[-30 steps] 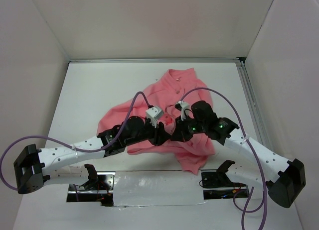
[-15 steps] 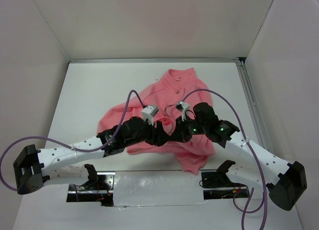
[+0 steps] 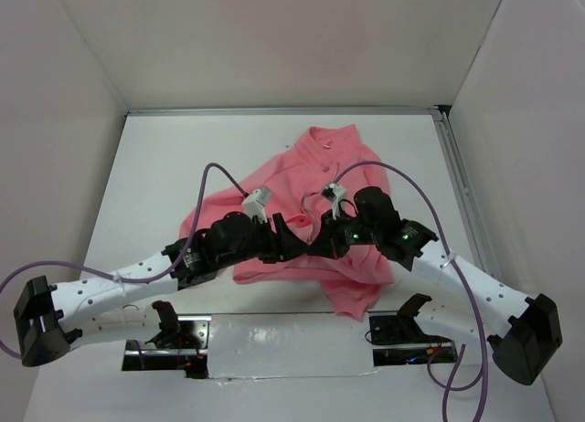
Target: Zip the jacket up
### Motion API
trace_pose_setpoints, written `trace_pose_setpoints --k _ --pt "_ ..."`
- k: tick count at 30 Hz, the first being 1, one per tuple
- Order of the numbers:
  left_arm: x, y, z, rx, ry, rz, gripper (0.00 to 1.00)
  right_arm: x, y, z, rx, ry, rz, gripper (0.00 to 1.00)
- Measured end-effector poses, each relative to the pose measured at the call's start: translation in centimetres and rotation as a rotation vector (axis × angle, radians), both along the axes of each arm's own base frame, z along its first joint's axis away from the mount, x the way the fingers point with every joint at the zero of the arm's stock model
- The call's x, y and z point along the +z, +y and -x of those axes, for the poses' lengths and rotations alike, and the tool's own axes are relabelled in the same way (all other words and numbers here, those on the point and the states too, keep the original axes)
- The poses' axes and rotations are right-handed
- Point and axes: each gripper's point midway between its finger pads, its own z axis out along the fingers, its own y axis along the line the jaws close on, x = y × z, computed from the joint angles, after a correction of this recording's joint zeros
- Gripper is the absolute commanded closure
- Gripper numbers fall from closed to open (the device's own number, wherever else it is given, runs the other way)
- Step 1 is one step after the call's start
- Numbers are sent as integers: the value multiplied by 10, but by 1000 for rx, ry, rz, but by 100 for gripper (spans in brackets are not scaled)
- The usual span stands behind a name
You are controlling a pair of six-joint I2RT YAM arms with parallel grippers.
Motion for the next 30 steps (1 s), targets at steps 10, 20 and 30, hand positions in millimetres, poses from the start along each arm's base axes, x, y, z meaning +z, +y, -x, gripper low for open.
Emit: trace_pose_setpoints --k 10,20,30 --pt "-26 -12 -12 61 76 -33 47 0 2 -1 -9 6 -19 100" --pt "-23 -18 -19 127 48 -22 46 -1 2 -5 -29 8 -17 100" --pt "-17 -15 -28 281 100 46 40 -2 4 -12 -69 24 -22 100"
